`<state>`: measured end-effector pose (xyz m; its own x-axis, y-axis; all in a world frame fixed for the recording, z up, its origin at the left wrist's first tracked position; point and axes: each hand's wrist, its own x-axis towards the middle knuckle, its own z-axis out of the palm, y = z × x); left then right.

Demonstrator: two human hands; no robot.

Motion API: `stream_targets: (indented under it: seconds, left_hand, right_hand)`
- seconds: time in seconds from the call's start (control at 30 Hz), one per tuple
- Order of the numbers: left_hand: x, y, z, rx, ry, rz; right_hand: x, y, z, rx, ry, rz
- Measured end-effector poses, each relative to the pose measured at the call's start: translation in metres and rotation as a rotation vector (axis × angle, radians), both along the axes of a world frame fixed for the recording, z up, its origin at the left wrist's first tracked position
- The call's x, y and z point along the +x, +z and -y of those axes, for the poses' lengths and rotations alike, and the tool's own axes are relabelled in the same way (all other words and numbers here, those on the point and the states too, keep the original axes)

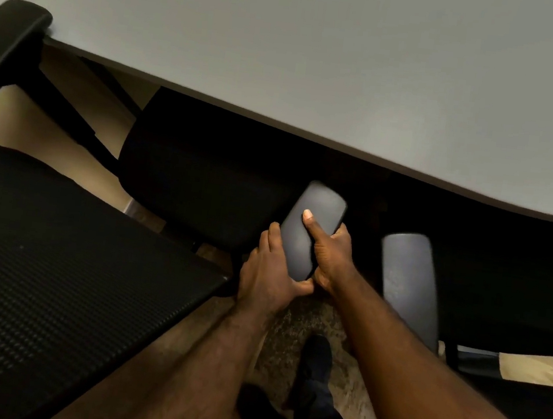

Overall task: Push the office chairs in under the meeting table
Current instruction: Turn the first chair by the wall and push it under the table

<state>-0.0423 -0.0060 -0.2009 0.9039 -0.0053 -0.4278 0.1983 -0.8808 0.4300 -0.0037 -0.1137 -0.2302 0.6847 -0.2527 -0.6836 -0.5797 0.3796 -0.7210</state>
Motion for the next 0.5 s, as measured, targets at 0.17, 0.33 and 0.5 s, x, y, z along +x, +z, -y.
stream_targets:
  seconds: [0.17,0.33,0.5]
  left_hand:
    - [0.002,0.004,0.003,-0.002,-0.007,-0.018]
    - [-0.001,0.023,-0.001,0.018,-0.006,-0.042]
    - [-0.008,0.061,-0.004,0.005,0.016,0.020]
  right_hand:
    - [0.000,0.007,-0.001,-0.074,-0.009,0.002]
    - [-0.009,0.026,-0.010,-0.320,0.058,0.007]
    - [-0.011,0.057,-0.009,-0.488,0.106,0.055]
